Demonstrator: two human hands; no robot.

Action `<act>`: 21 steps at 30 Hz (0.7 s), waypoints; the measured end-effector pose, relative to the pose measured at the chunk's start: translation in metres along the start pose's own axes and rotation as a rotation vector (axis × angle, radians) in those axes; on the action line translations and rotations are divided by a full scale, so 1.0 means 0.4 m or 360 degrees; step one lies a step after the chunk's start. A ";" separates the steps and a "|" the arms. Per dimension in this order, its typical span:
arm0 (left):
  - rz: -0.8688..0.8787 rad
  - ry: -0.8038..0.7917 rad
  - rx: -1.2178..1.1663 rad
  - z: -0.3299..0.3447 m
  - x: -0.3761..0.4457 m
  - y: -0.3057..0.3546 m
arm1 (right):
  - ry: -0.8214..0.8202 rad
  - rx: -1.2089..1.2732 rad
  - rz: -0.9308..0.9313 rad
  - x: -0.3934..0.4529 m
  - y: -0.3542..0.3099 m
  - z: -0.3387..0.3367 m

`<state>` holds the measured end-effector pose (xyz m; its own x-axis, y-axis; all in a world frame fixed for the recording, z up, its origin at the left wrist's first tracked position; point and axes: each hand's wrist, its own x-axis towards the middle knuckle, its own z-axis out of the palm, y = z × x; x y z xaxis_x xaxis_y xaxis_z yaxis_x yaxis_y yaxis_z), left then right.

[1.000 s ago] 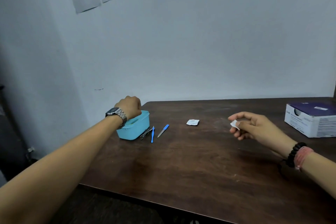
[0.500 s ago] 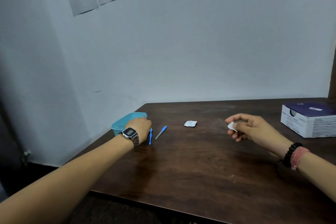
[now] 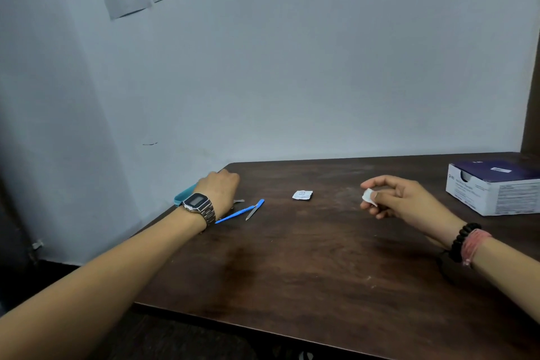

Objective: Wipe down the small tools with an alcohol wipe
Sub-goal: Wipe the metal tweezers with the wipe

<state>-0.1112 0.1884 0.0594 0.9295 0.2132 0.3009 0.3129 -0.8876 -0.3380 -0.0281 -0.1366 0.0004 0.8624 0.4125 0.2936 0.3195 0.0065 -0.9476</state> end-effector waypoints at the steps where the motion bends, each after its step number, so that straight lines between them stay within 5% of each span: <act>1: -0.0011 0.0063 0.0024 -0.012 -0.001 0.000 | 0.0015 0.0015 0.0001 0.002 0.001 -0.001; 6: 0.0015 0.0399 -0.0114 -0.062 0.008 0.032 | 0.0095 -0.0037 -0.0003 0.013 0.018 -0.009; 11: 0.0225 0.0466 -0.0903 -0.083 0.042 0.125 | 0.0228 0.0012 0.0006 0.015 0.020 -0.019; 21: 0.0550 -0.0135 -0.2298 -0.039 0.066 0.360 | 0.0496 0.0144 0.0110 0.031 0.037 -0.052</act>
<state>-0.0446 0.0597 0.0325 0.9399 -0.1096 0.3235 -0.3320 -0.5154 0.7901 -0.0045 -0.1505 -0.0075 0.9639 0.1164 0.2394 0.2318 0.0747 -0.9699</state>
